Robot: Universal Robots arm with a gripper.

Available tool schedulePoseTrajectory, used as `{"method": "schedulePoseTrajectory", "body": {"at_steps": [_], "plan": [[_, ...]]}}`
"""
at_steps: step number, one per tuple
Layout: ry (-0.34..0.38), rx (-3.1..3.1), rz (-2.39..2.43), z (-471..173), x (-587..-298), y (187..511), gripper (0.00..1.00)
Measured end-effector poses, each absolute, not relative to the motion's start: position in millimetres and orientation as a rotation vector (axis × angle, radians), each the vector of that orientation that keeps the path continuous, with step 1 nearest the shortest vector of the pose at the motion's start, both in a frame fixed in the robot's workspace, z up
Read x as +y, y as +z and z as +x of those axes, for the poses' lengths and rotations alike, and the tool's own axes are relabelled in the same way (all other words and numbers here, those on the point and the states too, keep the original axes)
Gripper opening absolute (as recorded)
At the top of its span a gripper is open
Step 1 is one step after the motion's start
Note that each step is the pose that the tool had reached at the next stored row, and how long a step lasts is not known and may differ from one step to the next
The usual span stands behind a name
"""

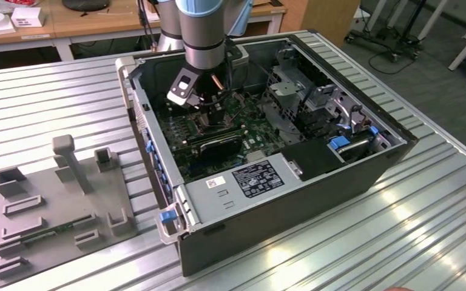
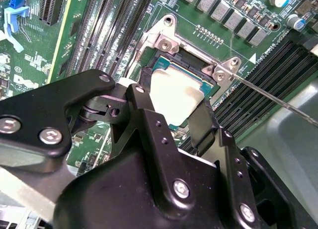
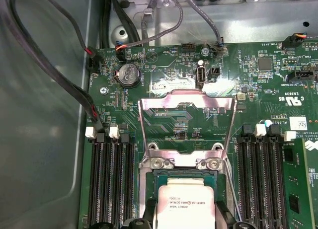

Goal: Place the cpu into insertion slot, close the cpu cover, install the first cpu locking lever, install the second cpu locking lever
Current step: 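Place the cpu into insertion slot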

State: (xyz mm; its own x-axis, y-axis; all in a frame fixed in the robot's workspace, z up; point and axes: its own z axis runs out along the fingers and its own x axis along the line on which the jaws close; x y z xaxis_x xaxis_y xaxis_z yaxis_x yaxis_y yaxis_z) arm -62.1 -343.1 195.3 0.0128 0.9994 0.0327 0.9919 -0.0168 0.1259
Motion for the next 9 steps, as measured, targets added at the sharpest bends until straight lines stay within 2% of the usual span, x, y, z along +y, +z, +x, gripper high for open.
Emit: {"method": "schedulePoseTrajectory", "body": {"at_steps": [9], "plan": [[0.174,2.155,2.187,-62.1,-343.1,194.2,0.54]]}}
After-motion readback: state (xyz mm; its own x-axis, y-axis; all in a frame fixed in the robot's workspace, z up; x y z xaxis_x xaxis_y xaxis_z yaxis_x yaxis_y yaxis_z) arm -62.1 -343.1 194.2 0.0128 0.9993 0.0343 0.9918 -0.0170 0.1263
